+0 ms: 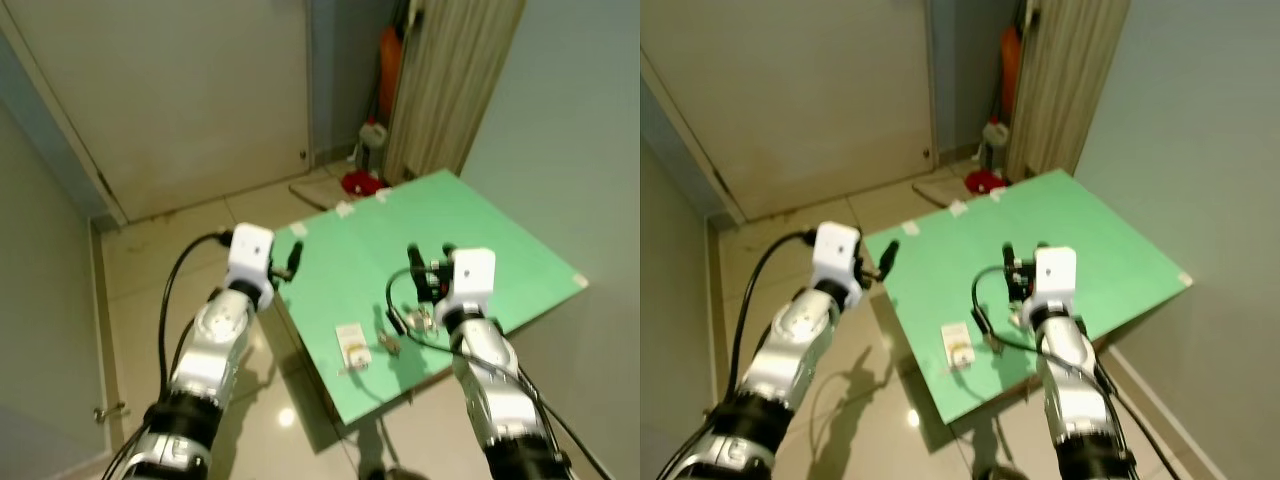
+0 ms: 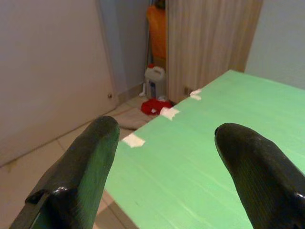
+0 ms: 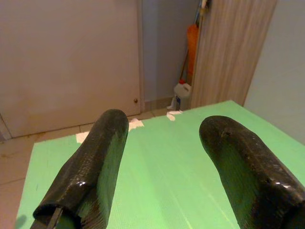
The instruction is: Hang keys on a hook
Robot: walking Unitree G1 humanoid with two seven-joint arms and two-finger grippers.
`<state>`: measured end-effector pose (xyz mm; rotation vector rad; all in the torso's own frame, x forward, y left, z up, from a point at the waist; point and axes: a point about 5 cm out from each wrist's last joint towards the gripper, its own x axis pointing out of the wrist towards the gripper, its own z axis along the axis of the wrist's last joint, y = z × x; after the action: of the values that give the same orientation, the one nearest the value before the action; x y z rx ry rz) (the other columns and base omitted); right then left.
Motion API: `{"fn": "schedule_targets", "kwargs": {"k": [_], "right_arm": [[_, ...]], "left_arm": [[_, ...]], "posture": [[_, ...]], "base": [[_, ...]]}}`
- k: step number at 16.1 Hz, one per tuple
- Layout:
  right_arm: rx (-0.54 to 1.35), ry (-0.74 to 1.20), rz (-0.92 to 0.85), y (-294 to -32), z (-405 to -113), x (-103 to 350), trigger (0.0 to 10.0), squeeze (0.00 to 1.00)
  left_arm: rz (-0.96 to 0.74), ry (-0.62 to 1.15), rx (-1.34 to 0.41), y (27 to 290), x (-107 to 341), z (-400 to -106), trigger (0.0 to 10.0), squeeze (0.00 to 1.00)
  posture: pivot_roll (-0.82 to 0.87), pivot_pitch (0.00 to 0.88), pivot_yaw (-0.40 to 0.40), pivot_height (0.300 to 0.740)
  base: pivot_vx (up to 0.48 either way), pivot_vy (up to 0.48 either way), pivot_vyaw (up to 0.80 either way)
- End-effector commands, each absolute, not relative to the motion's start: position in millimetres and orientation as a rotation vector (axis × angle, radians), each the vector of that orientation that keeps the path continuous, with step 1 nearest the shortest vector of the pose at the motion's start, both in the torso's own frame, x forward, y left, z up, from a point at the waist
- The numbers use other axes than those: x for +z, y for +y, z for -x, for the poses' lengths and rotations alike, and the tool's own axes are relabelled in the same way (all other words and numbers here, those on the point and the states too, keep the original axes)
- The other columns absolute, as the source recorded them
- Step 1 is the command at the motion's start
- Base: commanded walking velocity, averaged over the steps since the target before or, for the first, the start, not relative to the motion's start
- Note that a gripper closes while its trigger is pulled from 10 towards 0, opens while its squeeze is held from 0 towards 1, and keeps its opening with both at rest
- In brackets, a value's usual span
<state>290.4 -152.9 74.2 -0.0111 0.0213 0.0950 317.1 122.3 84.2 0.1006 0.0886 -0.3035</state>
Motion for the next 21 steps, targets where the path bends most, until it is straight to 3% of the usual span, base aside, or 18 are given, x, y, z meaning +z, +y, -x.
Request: {"fn": "schedule_targets", "kwargs": {"k": [1,6,9,11,14,21], "right_arm": [[0.09,0.032,0.014,-155.7,-288.8,71.3,10.0,0.0],[0.086,0.026,0.026,-156.0,-291.2,72.4,10.0,0.0],[0.072,0.031,0.029,-162.7,-284.4,69.6,10.0,0.0],[0.063,0.03,0.038,-170.5,-272.7,68.4,10.0,0.0],[0.066,0.057,0.044,-170.9,-265.0,61.1,10.0,0.0],[0.086,0.042,0.05,-165.8,-268.0,68.8,10.0,0.0]], "left_arm": [[-0.122,0.092,-0.308,122.4,83.9,-317.8,10.0,0.0],[-0.138,0.08,-0.303,122.5,86.1,-322.5,10.0,0.0],[-0.103,0.044,-0.205,135.1,89.8,-318.4,10.0,0.0],[-0.074,-0.02,-0.139,141.0,94.6,-299.9,10.0,0.0],[-0.069,0.006,-0.039,148.4,85.8,-294.0,10.0,0.0],[-0.214,0.229,-0.377,120.5,66.7,-321.6,10.0,0.0]], "posture": [[-0.09,0.0,0.027,0.74],[-0.1,0.0,0.029,0.74],[-0.1,0.0,0.028,0.74],[-0.09,0.0,0.012,0.74],[-0.08,0.0,0.001,0.74],[-0.13,0.0,0.021,0.74]], "base": [[0.0,0.0,0.0],[0.0,0.0,0.0],[0.0,0.0,0.0],[0.0,0.0,0.0],[0.0,0.0,0.0],[0.0,0.0,0.0]]}}
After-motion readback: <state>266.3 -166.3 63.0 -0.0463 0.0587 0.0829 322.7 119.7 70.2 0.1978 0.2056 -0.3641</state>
